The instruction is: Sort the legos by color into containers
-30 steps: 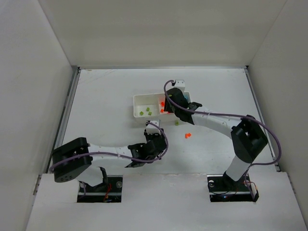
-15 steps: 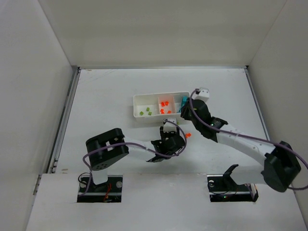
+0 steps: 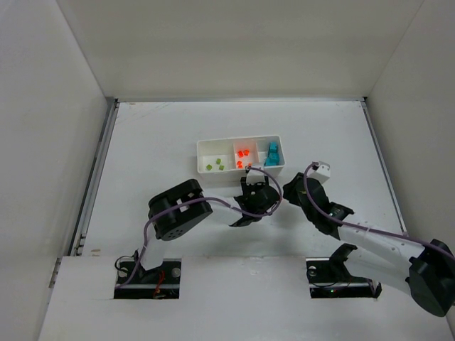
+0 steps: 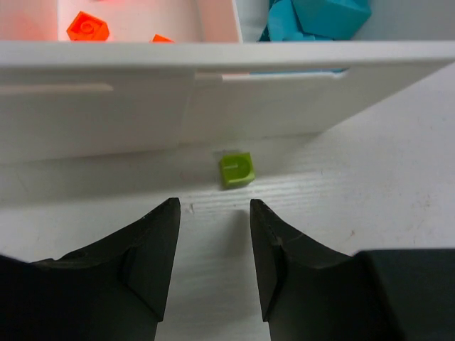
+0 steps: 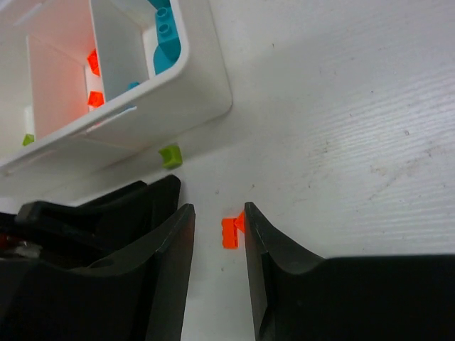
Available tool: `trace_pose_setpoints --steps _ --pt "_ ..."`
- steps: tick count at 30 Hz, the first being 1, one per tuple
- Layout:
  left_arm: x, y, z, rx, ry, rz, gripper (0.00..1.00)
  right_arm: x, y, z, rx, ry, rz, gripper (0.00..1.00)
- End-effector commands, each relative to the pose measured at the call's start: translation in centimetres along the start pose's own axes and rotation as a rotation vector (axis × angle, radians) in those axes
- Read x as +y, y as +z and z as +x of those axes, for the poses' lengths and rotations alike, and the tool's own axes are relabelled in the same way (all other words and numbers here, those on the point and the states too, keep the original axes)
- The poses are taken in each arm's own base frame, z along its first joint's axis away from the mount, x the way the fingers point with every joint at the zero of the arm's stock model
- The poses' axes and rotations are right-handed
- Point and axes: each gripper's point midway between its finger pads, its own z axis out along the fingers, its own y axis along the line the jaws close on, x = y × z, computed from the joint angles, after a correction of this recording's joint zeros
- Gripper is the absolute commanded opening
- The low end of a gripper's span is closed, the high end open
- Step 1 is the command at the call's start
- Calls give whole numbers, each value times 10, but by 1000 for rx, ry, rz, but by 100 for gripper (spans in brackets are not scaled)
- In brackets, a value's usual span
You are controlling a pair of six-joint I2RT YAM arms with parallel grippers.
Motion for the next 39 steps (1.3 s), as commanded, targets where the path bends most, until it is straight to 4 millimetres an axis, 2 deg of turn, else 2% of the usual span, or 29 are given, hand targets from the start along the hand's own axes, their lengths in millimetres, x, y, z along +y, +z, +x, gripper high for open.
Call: trace_pose_setpoints --steps 1,7,17,22,25,29,39 --pt "-6 9 -2 -1 -36 -1 42 6 -2 -6 -37 74 -22 40" --pt "-10 17 -3 2 -42 2 41 4 -3 8 -16 81 -24 40" --pt "-14 30 -1 -4 -37 -11 32 2 -4 37 46 48 0 43" --pt "-16 34 0 -2 -38 -9 20 0 -8 55 91 21 14 43" --pt "-20 24 -5 -5 -45 22 15 1 -9 64 118 -10 26 43" --pt "-22 1 -20 -30 -41 71 13 4 -8 67 123 -30 39 43" --pt "3 -52 -65 -89 -99 140 13 10 2 67 124 -60 64 43"
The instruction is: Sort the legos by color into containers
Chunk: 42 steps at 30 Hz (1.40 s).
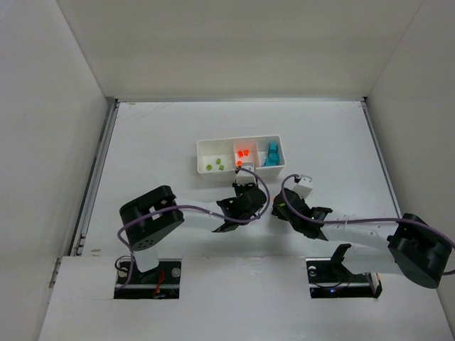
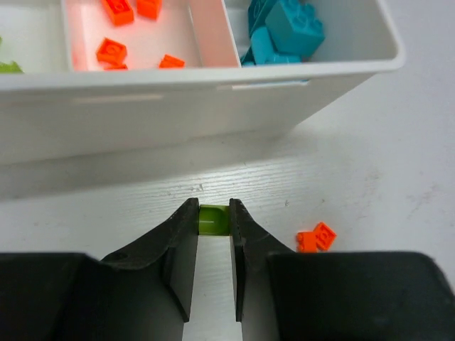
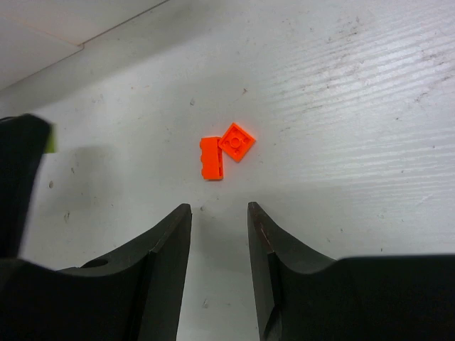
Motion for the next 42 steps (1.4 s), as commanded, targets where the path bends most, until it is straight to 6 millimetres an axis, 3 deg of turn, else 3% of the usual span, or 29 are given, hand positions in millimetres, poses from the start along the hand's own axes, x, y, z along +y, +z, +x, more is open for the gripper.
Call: trace_pose_setpoints --steps 1,6,9,14,23,35,42 --pt "-2 -20 -40 -77 -72 46 13 16 3 -18 -48 15 -9 43" --pt "26 -33 -68 -116 -118 31 13 17 13 -19 -46 -4 15 41" --pt "55 -33 -87 -148 -143 -11 14 18 20 -18 -41 -11 31 40" --pt "104 -28 -114 -175 -195 -83 14 17 28 -20 -50 -40 70 39" --pt "152 -3 -139 -176 -235 -170 14 13 35 -18 -43 -69 119 33" --pt "152 19 -140 -159 -221 -189 18 12 42 -15 -36 -124 170 23" --pt "153 17 -144 -175 -223 -199 44 23 24 -26 -68 -107 111 22"
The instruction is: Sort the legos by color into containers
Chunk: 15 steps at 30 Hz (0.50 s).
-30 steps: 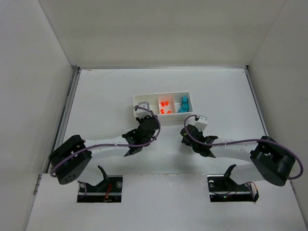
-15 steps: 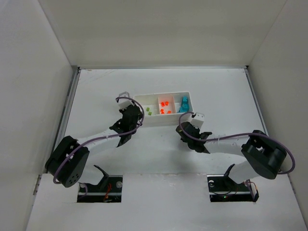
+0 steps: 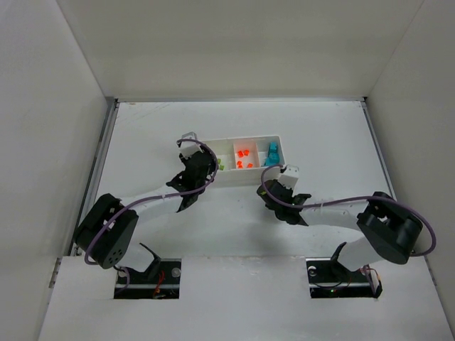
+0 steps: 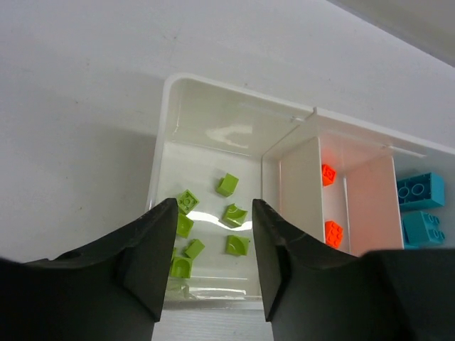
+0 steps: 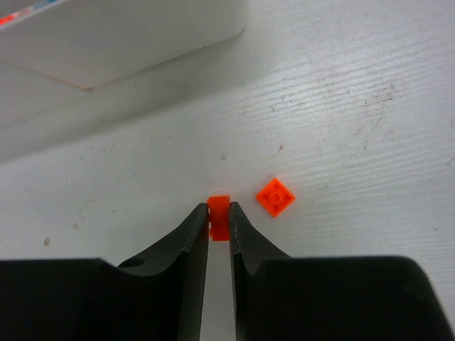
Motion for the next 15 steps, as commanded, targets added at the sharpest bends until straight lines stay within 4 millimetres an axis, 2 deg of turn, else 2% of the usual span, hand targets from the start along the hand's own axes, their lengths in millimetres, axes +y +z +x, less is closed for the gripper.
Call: trace_pose_setpoints --steps 1,5,10,12,15 --pt "-12 -1 -23 -58 -30 19 45 2 -15 -16 -41 16 -25 22" --pt "-11 -13 -24 -66 -42 37 48 15 -36 -33 -71 44 -95 21" --pt "-12 -35 -9 -49 -31 81 45 55 -60 -77 -123 26 -222 22" --pt "-11 -44 0 -41 -13 93 45 70 -59 -93 -137 1 -239 22" --pt "-12 -61 19 -24 30 117 44 90 -48 -118 -156 -34 -233 22"
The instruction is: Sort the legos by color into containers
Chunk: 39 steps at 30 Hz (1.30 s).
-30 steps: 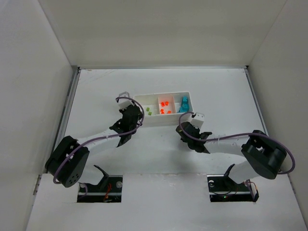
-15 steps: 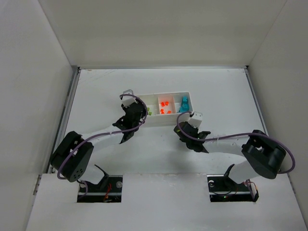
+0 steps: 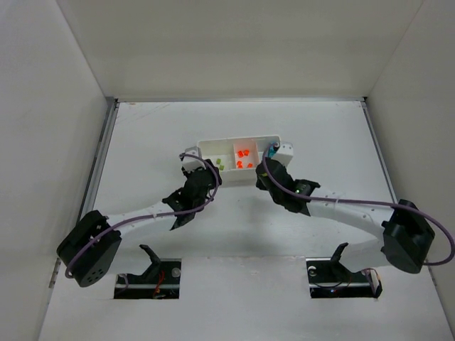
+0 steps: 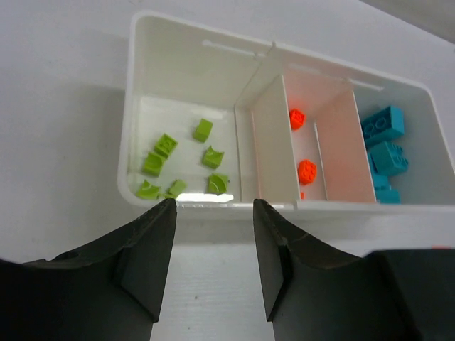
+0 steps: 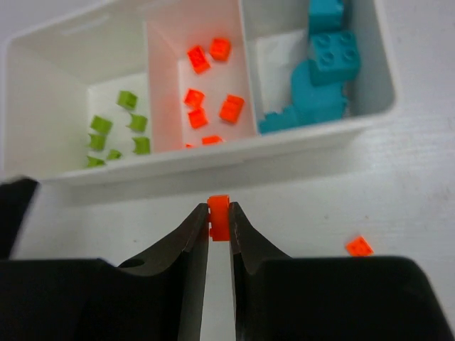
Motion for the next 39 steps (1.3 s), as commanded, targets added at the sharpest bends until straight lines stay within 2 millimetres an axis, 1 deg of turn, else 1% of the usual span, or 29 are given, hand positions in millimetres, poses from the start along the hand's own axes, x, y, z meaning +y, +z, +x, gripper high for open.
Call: trace_pose_setpoints --steps 1,3,6,8,10,12,13,14,15,19,21,24,25,28,30,33,34,37,39 --pt "-5 -19 10 -18 25 29 44 28 16 -35 -34 -50 -36 22" --pt "-9 -31 22 -8 46 50 44 38 31 -45 -32 -58 -42 22" --pt "-18 -47 37 2 74 84 44 42 54 -59 -41 -63 -20 22" --pt "-28 -59 49 20 96 125 43 44 68 -61 -36 -69 -6 22" --pt "-39 -69 63 40 120 159 43 47 76 -60 -34 -80 1 28" --pt "-52 -75 79 66 154 187 43 49 81 -61 -34 -84 2 38" --pt "-56 -76 84 74 165 194 43 50 80 -62 -36 -82 1 41" --pt "-63 -78 93 88 177 211 43 52 79 -65 -41 -77 -4 45" --pt "-67 -79 98 96 180 221 43 53 75 -67 -46 -74 -10 46" --pt "-97 -79 121 145 214 287 43 44 56 -81 -85 -58 -12 46" --pt "-117 -80 134 178 240 335 43 31 39 -87 -123 -33 -8 46" --pt "-144 -78 158 220 290 395 43 11 20 -88 -163 1 -20 45" --pt "-154 -77 166 234 307 420 43 2 16 -88 -169 13 -17 45" --pt "-175 -72 192 277 370 471 43 -27 9 -82 -168 50 -3 45" --pt "-181 -69 201 279 406 479 43 -40 6 -80 -167 63 1 46" --pt "-185 -56 203 271 424 460 43 -57 3 -81 -177 86 16 46" --pt "-185 -50 202 268 432 446 43 -60 2 -80 -178 95 12 46" --pt "-186 -37 204 276 442 423 43 -66 1 -76 -180 104 11 46" --pt "-188 -29 209 285 474 412 43 -69 1 -73 -176 109 12 46"
